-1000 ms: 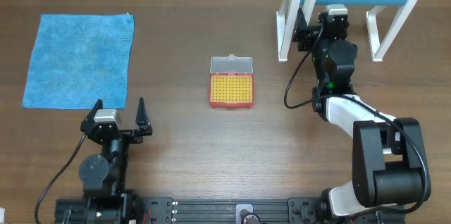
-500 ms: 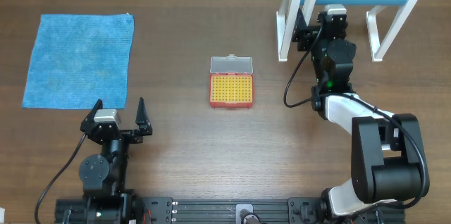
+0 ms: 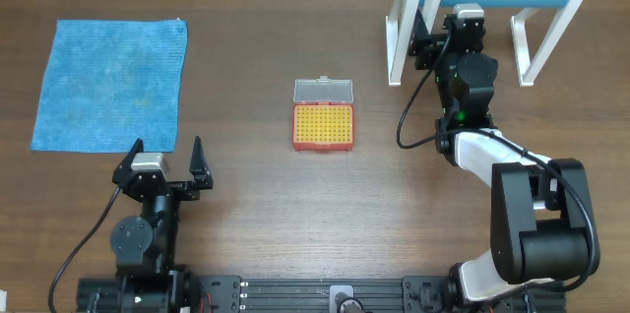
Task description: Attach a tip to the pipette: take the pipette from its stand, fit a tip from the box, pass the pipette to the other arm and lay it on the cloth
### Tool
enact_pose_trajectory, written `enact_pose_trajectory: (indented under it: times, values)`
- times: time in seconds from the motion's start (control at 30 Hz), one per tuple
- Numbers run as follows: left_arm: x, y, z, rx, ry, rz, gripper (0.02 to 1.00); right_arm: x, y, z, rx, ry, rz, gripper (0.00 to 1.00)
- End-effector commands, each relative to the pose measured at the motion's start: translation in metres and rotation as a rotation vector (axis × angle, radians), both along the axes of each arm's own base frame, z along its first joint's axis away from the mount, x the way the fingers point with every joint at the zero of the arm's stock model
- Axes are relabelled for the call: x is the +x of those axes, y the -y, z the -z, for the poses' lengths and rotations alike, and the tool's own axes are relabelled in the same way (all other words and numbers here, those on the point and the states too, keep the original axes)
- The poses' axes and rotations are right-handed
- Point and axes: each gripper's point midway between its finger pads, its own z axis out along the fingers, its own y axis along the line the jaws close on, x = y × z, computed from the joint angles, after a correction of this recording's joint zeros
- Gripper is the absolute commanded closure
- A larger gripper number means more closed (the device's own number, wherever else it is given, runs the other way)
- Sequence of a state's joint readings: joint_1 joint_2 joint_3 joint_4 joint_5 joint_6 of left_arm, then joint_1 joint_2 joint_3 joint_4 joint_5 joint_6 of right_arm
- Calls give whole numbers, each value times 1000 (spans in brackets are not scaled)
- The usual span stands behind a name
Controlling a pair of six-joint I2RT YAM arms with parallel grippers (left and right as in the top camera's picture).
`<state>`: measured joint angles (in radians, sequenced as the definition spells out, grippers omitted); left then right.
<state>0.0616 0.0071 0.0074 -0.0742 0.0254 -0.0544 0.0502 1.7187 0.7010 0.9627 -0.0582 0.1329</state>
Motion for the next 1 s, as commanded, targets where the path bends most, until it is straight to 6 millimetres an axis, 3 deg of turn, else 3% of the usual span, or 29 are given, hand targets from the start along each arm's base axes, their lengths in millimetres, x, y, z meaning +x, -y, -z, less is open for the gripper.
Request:
enact_pose_trajectory:
  times: [0.03,0.07,0.43,0.83,1.0]
  values:
    - [0,-2,2,-8,-4,-12,23,4,-12,-4,11,11,-44,746]
    - [0,-2,2,-8,-4,-12,23,4,-12,-4,11,11,-44,917]
    - [0,-2,2,-8,-4,-12,20,4,-11,-5,10,15,-40,917]
    - [0,-2,2,-8,-4,-12,20,-4,-9,-46,14,100,-38,919]
    - [0,-2,2,-8,-4,-12,20,-5,-9,-38,12,59,-38,919]
